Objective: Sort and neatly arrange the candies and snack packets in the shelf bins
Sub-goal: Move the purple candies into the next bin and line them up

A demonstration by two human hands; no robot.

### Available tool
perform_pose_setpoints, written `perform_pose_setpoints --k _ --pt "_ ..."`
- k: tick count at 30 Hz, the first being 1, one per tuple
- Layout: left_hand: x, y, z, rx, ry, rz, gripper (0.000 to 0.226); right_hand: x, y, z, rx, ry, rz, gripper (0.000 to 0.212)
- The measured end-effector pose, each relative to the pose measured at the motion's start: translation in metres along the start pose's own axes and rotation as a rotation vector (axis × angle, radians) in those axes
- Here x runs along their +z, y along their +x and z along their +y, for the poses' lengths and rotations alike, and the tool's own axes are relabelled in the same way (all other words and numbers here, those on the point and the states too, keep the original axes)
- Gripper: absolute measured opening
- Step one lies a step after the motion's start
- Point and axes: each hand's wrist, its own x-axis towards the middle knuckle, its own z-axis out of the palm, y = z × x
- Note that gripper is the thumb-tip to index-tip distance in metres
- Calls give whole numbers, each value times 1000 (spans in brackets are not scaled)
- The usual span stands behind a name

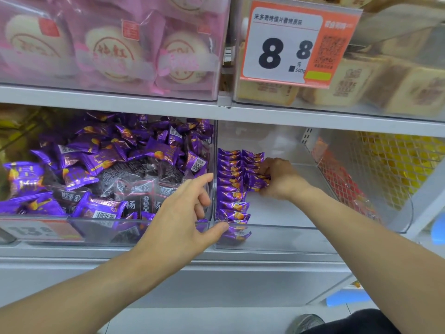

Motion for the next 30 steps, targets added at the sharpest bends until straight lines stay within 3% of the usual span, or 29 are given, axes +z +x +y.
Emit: perform_pose_setpoints --k 4,11,17,24,27,30 --pt "0 0 1 -4 -7 5 84 -3 -2 -4 -1 29 -3 38" --pt "-1 0 2 -15 -15 5 84 -5 -4 2 27 75 16 63" --pt "0 1 1 -19 -9 15 83 -4 -6 3 29 180 22 37" --pt "-1 1 -1 -19 -7 0 84 -8 1 12 51 148 25 41" --pt "-10 3 1 -24 -18 -49 75 -17 -11 3 -52 259 232 16" --pt "-39 8 0 46 36 -39 42 -27 -42 -35 -240 455 369 8"
